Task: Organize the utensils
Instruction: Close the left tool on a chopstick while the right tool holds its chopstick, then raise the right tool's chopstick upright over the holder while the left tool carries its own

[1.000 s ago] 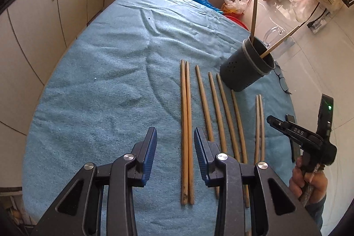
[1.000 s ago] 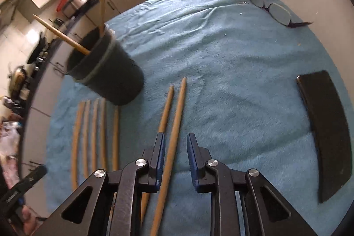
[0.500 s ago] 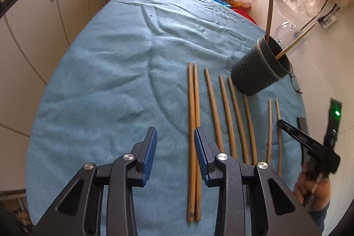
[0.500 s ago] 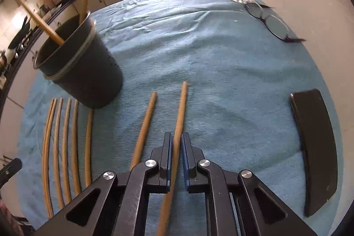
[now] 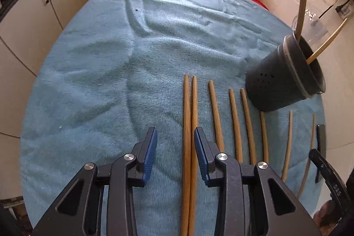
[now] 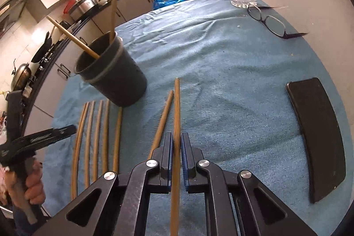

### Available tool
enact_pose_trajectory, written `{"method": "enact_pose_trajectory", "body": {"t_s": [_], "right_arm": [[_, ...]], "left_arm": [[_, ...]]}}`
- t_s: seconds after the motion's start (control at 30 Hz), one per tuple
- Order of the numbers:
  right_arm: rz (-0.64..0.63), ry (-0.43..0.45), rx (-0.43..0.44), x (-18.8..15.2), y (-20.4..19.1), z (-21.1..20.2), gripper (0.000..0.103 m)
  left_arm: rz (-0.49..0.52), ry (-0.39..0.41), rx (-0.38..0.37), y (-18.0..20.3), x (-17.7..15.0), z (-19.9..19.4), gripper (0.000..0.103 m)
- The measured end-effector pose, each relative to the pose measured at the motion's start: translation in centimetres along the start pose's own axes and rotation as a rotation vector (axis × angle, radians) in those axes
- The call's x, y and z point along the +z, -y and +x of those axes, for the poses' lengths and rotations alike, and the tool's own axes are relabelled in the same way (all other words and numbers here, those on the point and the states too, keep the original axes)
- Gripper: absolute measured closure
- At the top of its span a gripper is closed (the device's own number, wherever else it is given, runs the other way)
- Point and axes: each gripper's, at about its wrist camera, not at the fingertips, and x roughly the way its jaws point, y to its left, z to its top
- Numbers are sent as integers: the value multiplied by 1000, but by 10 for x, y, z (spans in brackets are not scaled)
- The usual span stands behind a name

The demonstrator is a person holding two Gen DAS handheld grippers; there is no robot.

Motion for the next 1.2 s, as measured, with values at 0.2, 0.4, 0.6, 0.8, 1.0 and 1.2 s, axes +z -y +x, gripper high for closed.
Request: {"method": "enact_pose_trajectory", "body": {"t_s": [0.2,0.4,0.6,0.8,1.0,1.2], "right_arm": [[5,1,20,-4,0,-2,95],[-8,4,23,-3,-5,-6,95],[1,4,27,-5,-7,-5,95],[5,26,26,-7,-6,-13,95],[-11,111,63,-13,-13,-37,95],[-57,228,109,-20,-32,-67,95]], "left_arm": [[25,11,50,7,5,5,72],[30,6,37,2,4,6,72],[68,40,121,17,4,10,73],[57,91,126,8,-12,2,97],[6,213,24,-14,-36,-47,97],[3,353,-43,-18,-55,-110,97]]}}
